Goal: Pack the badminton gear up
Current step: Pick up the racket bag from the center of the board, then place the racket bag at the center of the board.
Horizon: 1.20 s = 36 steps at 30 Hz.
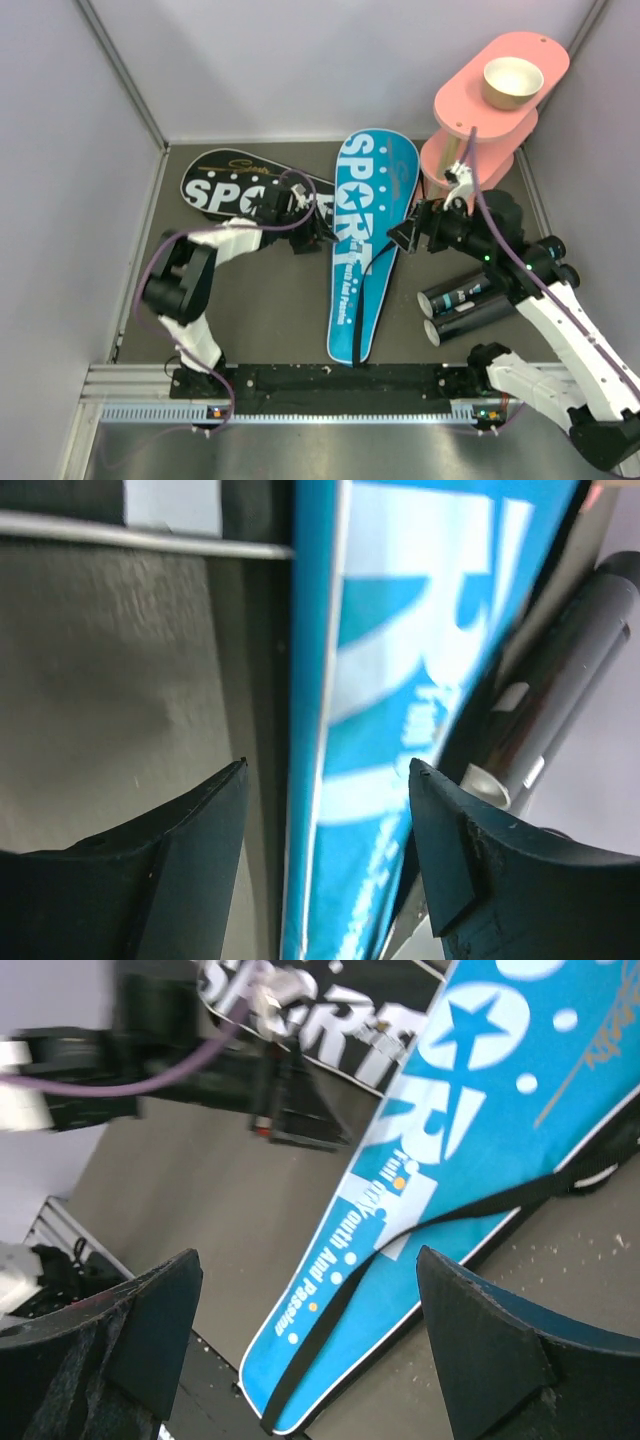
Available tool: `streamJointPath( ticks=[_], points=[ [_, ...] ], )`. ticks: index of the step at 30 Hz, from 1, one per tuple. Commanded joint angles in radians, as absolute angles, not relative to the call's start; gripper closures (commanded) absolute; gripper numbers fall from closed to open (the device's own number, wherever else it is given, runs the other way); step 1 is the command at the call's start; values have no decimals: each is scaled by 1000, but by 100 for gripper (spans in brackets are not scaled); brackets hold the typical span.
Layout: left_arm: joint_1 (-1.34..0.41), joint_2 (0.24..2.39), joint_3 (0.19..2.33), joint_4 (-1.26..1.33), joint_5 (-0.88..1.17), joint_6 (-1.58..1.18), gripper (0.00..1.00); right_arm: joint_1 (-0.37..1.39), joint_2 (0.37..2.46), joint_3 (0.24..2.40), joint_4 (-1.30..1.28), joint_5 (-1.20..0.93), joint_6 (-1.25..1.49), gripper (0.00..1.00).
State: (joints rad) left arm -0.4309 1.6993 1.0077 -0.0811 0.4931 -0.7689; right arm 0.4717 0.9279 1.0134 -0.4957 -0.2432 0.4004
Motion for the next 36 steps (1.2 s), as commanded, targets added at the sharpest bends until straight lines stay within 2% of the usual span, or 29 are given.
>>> streamJointPath(
  ticks=[1, 4, 6, 8, 11, 12, 16, 18, 19, 22, 24, 26, 27, 28, 30, 33, 36],
  points=[
    [-429, 1805, 1109, 124, 575, -775, 30, 482, 818, 991, -491, -293, 359, 13],
    [-430, 1867, 1134, 164, 581, -747, 28, 482, 752, 994, -511, -276, 330, 11],
    [-431, 1940, 1176, 184, 667, -752, 30, 480, 726, 999, -520, -272, 313, 10],
    [-434, 1995, 1178, 247, 743, -811, 32, 482, 718, 1009, -522, -270, 305, 10],
    [-436, 2037, 1140, 472, 785, -954, 40, 480, 710, 1020, -520, -270, 305, 9],
    [-437, 2042, 1132, 524, 796, -991, 56, 482, 710, 1026, -520, -271, 307, 9],
    [-433, 1992, 1126, 535, 779, -993, 91, 480, 712, 1025, -514, -282, 324, 9],
    [-423, 1927, 1076, 549, 726, -991, 93, 482, 716, 1020, -512, -276, 331, 9],
    [-413, 1854, 1056, 552, 704, -992, 100, 480, 718, 1019, -508, -276, 337, 9],
    [-381, 1678, 968, 558, 625, -1000, 100, 480, 733, 1019, -500, -287, 345, 9],
    [-361, 1509, 872, 572, 536, -1026, 100, 480, 738, 1020, -499, -291, 348, 9],
    [-331, 1371, 717, 604, 294, -1087, 100, 480, 742, 1023, -492, -296, 351, 9],
    [-327, 1221, 657, 604, 182, -1123, 100, 480, 742, 1025, -491, -301, 353, 9],
    [-331, 1151, 599, 597, -74, -1162, 100, 480, 742, 1026, -488, -302, 357, 9],
    [-334, 1004, 477, 559, -237, -1260, 100, 480, 747, 1028, -480, -317, 365, 9],
    [-331, 908, 388, 486, -504, -1431, 100, 480, 753, 1028, -468, -336, 377, 9],
    [-331, 888, 295, 540, -600, -1569, 100, 482, 764, 1031, -465, -356, 382, 9]
  ],
)
